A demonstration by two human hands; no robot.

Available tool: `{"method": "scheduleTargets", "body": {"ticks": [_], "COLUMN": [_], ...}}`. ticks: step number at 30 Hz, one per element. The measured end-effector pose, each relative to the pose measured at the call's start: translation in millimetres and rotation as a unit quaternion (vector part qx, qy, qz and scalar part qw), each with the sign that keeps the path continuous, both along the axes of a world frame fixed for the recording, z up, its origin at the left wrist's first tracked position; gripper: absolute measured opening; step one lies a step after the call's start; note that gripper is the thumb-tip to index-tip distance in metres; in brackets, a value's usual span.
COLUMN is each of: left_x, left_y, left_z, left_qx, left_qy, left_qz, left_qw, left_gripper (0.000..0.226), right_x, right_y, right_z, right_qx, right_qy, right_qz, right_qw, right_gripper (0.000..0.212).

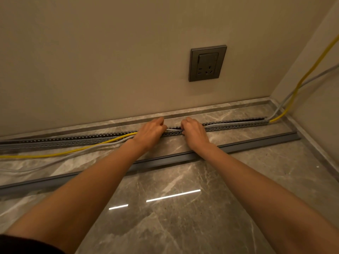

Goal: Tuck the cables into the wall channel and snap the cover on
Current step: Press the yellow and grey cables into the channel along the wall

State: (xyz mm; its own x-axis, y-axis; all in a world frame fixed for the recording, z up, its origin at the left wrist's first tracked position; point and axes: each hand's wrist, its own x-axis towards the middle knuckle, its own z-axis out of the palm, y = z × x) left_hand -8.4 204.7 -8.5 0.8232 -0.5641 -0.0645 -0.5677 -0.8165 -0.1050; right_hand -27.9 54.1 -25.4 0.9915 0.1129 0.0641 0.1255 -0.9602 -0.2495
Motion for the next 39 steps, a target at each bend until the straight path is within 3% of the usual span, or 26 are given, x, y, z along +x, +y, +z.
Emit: {"method": "scheduleTargets", "body": {"ticks": [7,11,16,20,23,27,32,35,39], "left_x": [3.1,5.5,-5.2,-8.9,-4.7,-2.1,-3.2,-8.7,-13.0], "left_y": [-5.6,-0.7,17.8,23.3,22.6,23.2,37.4,56.0,85.1], "left_z": [-3.7,-3.7,-10.9,-13.0,-11.8,-11.3,-7.8,-7.4,-4.2], "left_qx": [0.037,0.011,-0.088,-0.075,-0.04,-0.04,-0.129,-0.2,-0.173], "left_qy": [0.004,0.039,-0.004,-0.05,-0.01,0.029,0.082,0.046,0.006], "left_qz": [0.027,0.022,0.015,0.05,0.109,0.106,0.103,0.111,0.166], "left_qw": [0.999,0.999,0.996,0.995,0.993,0.993,0.983,0.972,0.971], "left_gripper": [0.024,0.023,0.02,0.011,0.023,0.025,0.027,0.029,0.026], "right_x": [3.6,-4.5,-5.2,-1.2,-2.4,-8.4,-15.4,-14.0,-9.4], "right_y": [-1.4,2.2,-0.3,0.0,1.7,4.9,15.8,32.0,63.5], "right_z": [3.7,1.7,4.9,11.5,13.1,12.6,8.0,9.2,9.3], "right_qx": [-0.023,-0.03,-0.021,-0.028,-0.032,-0.043,-0.032,-0.019,-0.005], "right_qy": [0.018,0.0,0.004,0.025,0.025,0.019,0.007,0.004,0.006], "right_qz": [-0.007,0.003,0.006,-0.007,-0.009,0.0,0.021,0.036,0.06], "right_qw": [1.0,1.0,1.0,0.999,0.999,0.999,0.999,0.999,0.998], "right_gripper": [0.027,0.028,0.028,0.027,0.028,0.031,0.034,0.034,0.034]}}
